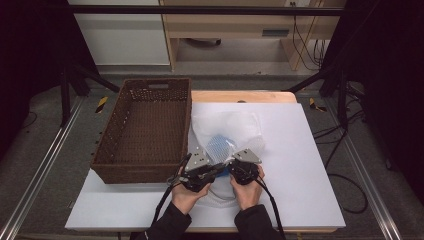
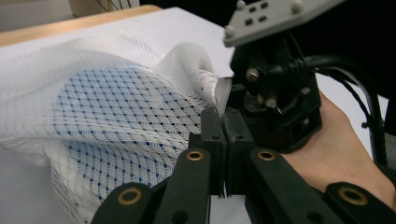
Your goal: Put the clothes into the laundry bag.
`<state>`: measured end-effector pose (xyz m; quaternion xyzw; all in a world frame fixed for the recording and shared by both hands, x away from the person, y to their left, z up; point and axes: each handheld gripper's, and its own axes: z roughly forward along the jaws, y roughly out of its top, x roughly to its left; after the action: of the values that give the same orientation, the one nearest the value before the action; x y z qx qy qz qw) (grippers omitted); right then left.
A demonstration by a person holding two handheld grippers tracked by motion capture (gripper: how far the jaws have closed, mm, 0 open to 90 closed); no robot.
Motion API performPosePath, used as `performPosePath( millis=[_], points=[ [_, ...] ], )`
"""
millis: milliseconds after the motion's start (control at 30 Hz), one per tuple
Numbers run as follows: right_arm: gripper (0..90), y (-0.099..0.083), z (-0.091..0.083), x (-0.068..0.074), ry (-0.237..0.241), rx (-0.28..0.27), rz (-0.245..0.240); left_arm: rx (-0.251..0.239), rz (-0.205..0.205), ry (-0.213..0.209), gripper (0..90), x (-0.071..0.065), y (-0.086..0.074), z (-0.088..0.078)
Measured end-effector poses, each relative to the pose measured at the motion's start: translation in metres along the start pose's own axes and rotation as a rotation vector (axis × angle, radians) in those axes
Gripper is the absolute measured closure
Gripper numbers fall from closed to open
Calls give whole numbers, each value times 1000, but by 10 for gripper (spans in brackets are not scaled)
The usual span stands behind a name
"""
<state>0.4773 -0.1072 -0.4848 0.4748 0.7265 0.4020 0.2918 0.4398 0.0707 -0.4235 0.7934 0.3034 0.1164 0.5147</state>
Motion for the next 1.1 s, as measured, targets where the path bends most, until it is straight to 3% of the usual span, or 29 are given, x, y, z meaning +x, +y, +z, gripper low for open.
performPosePath(
  millis=[67, 133, 267, 433, 567, 633, 733, 767, 800, 833, 867, 900, 933, 1000, 1100],
  points=[
    [723, 0, 2, 0, 5, 7, -7, 9, -5, -1, 886, 1, -4, 3],
    [646, 1, -3, -5, 60, 15, -3, 14, -19, 2, 886, 5, -8, 4],
    [522, 0, -25, -11, 134, -15, -1, 8, -32, 8, 886, 10, -8, 2],
    [434, -4, -49, -10, 197, -30, -32, 4, -32, 18, 886, 11, -8, 0],
    [298, -8, -43, -2, 231, 17, -34, 2, -34, 21, 886, 12, -9, 0],
    [209, -10, -31, 2, 215, 54, -41, 2, -39, 19, 886, 12, -8, 0],
    [191, -12, -18, 6, 193, 96, -37, 0, -33, 20, 886, 12, -8, 0],
    [283, -10, -10, 6, 176, 128, -16, -2, -29, 21, 886, 11, -8, 0],
    [405, -10, -10, 5, 161, 125, -15, -3, -32, 18, 886, 11, -8, 0],
    [405, -10, -10, 5, 161, 125, -15, -3, -32, 18, 886, 11, -8, 0],
    [687, -8, -8, 4, 119, 126, -43, -4, -34, 15, 886, 11, -7, 0],
    [746, -8, -8, 3, 134, 122, -22, -6, -34, 14, 886, 11, -7, 0],
    [774, -7, -8, 1, 155, 113, 5, -8, -33, 12, 886, 10, -7, 0],
    [782, -6, -8, 0, 166, 100, 13, -10, -28, 11, 886, 9, -5, -1],
    [787, 6, -12, -4, 186, -31, 59, -31, -18, 1, 887, 7, 2, -5]
  ],
)
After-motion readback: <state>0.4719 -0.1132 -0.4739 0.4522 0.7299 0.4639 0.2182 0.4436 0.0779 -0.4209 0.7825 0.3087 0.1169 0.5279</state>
